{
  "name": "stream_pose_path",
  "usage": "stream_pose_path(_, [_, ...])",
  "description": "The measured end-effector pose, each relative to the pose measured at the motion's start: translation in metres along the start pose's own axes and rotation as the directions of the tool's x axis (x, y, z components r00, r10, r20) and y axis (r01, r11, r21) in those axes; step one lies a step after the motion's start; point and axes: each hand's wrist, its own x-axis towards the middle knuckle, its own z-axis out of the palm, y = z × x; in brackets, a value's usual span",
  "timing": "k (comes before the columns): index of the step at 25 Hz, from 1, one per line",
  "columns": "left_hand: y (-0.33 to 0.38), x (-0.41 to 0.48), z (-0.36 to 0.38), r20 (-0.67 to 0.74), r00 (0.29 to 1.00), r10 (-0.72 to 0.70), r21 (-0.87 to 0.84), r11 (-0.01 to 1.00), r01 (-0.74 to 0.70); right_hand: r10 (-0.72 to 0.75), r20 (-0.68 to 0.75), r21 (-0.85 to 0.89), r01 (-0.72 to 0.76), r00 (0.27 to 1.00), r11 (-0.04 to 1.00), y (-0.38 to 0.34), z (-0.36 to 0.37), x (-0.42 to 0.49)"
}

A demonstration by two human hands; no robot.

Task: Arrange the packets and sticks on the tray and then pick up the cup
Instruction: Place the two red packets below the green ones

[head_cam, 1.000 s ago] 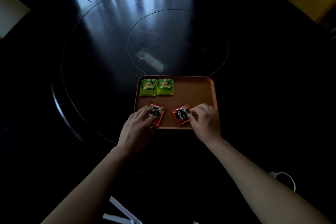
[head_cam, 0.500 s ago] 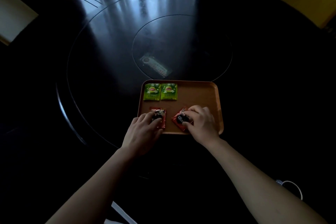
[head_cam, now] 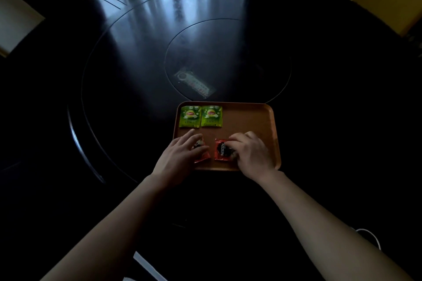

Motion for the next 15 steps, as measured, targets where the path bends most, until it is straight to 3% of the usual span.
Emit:
stream_pose_path(2, [-0.005,0.010,-0.006,0.086,0.996,0.011,0.038,0.999,-0.015,0.025,0.047,-0.034,-0.023,0.999,0.999,0.002,-0.003,-0.001])
stream_pose_path(4, [-0.005,0.016,-0.007,0.079,0.994,-0.069,0.126,0.990,0.059,0.164,0.001,-0.094,-0.164,0.986,0.982,-0.001,-0.002,0.001])
stream_pose_path(6, [0.002,0.020,-0.007,0.023,0.976,-0.218,0.152,0.965,0.212,0.288,-0.012,-0.097,-0.288,0.957,0.953,-0.004,0.000,0.003])
stream_pose_path(9, [0.013,0.015,-0.001,-0.145,0.916,-0.375,0.000,0.925,0.379,0.245,-0.054,0.043,-0.243,0.968,0.969,-0.001,0.003,0.001])
stream_pose_path(11, [0.007,0.006,0.006,-0.198,0.936,-0.292,-0.121,0.954,0.273,0.155,-0.043,0.076,-0.152,0.987,0.985,0.005,0.006,-0.002])
stream_pose_path(13, [0.000,-0.005,0.008,-0.098,0.993,-0.065,-0.087,0.995,0.057,0.123,-0.019,0.051,-0.121,0.992,0.991,0.009,0.008,-0.004])
stream_pose_path(15, [-0.001,-0.007,0.007,-0.035,0.999,-0.003,-0.024,1.000,0.002,0.121,-0.033,0.033,-0.120,0.992,0.992,0.007,0.010,-0.003])
